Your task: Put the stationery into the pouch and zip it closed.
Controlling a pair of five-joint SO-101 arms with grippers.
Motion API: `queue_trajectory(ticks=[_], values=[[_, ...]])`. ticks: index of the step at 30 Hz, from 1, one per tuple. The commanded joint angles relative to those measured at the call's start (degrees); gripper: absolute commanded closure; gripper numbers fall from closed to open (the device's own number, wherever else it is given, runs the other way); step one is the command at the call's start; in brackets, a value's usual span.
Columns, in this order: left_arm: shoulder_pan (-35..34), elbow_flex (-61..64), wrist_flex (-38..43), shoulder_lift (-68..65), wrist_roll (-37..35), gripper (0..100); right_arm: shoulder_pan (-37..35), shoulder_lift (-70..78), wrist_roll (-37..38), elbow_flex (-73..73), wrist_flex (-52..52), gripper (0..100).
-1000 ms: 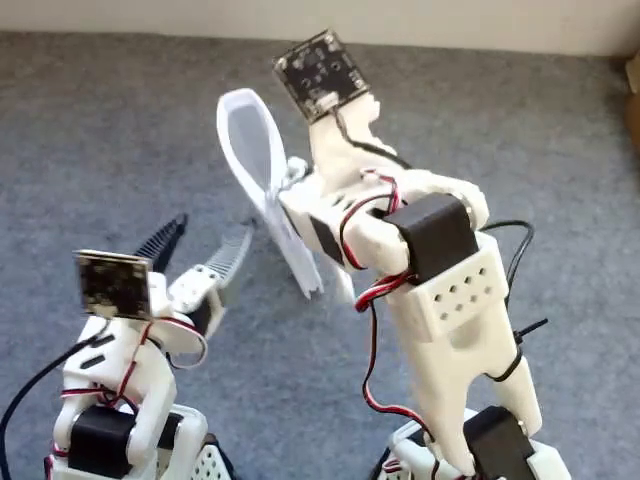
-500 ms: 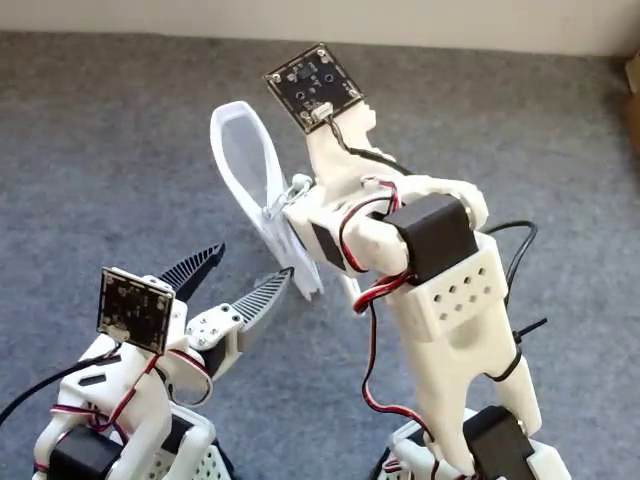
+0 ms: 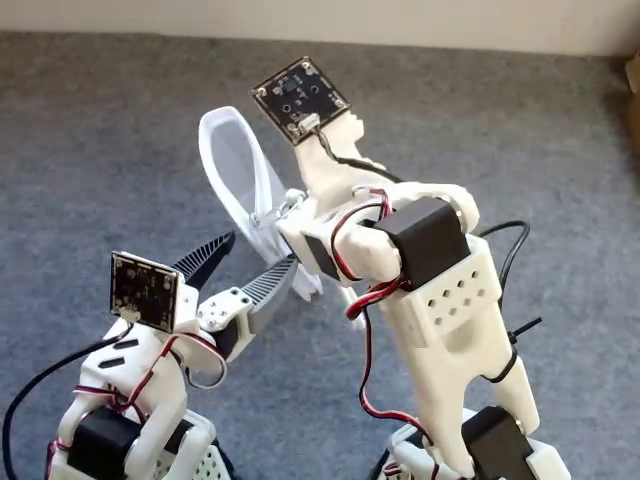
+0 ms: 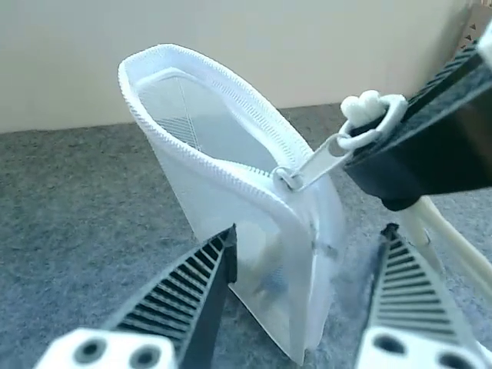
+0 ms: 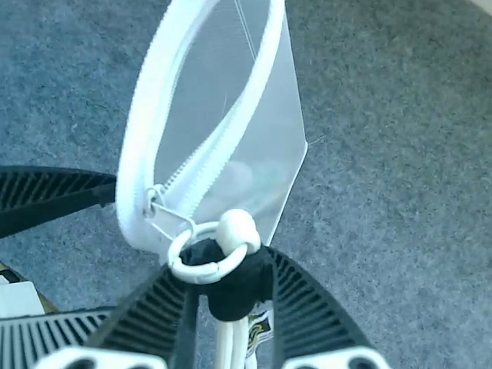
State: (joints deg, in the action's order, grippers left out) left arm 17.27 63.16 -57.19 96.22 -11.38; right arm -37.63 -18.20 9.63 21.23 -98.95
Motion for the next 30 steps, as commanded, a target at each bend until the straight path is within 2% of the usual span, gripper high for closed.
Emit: queue_trajectory(ticks=[1,7,13,21,30], values=[[-2.86,-0.13,1.67,0.66,-0.79,75,-0.57,-1.27,0.53,2.86,-1.10,99.5],[-4.44,1.10,3.34,0.75,-0.88,76,-0.57,-1.27,0.44,1.01,-1.19,99.5],[-4.44,1.54,5.54,0.75,-0.44,91,-0.57,-1.27,0.44,-0.84,-0.84,99.5],[-4.35,1.54,5.71,0.75,-0.44,99,-0.40,-1.36,0.44,-0.66,-1.10,99.5],[-4.35,1.45,5.36,0.75,-0.44,99,-0.40,-8.13,0.44,-1.27,-1.01,99.5]])
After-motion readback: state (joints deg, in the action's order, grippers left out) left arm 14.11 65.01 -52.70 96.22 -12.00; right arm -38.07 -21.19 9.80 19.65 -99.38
